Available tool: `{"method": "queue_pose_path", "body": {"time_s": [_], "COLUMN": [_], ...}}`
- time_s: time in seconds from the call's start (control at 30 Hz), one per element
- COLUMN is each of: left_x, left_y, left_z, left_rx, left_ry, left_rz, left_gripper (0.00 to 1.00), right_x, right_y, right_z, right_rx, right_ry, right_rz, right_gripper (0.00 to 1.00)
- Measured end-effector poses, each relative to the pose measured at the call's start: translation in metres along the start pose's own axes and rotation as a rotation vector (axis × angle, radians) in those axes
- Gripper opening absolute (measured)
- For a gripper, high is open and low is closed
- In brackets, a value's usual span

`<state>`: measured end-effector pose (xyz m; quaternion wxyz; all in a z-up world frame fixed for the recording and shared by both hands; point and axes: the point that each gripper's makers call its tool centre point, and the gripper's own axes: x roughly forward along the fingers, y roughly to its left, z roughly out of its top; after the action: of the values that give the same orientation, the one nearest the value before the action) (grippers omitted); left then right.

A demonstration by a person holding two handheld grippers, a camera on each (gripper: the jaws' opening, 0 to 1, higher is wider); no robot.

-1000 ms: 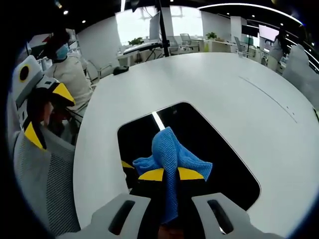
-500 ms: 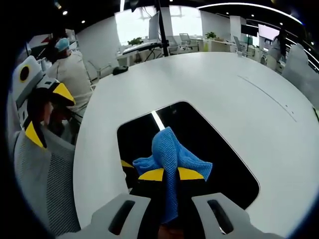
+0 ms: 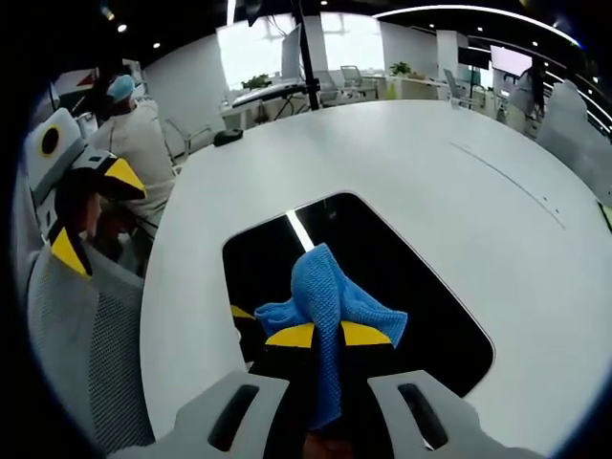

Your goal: Wipe the mirror surface with the cleaning cloth until all visible marks leave the cleaned area.

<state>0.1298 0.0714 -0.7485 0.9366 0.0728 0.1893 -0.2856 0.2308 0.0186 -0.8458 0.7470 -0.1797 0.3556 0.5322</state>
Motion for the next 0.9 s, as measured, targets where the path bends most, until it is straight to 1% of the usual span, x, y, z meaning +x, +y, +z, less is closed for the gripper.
{"method": "queue_pose_path", "body": {"time_s": [0.9], "left_x": [0.0008], "left_y": [-0.0004], "left_z": [-0.0005], "left_rx": [0.0], "left_ry": [-0.002], "left_rz": [-0.001], "left_gripper": [0.38], "right_x": [-0.0083], "right_y": [-0.0061], "right_z": [-0.0076], "right_rx": [0.013], "right_ry": [0.003], "right_rz": [-0.014], "right_gripper": [0.03]}}
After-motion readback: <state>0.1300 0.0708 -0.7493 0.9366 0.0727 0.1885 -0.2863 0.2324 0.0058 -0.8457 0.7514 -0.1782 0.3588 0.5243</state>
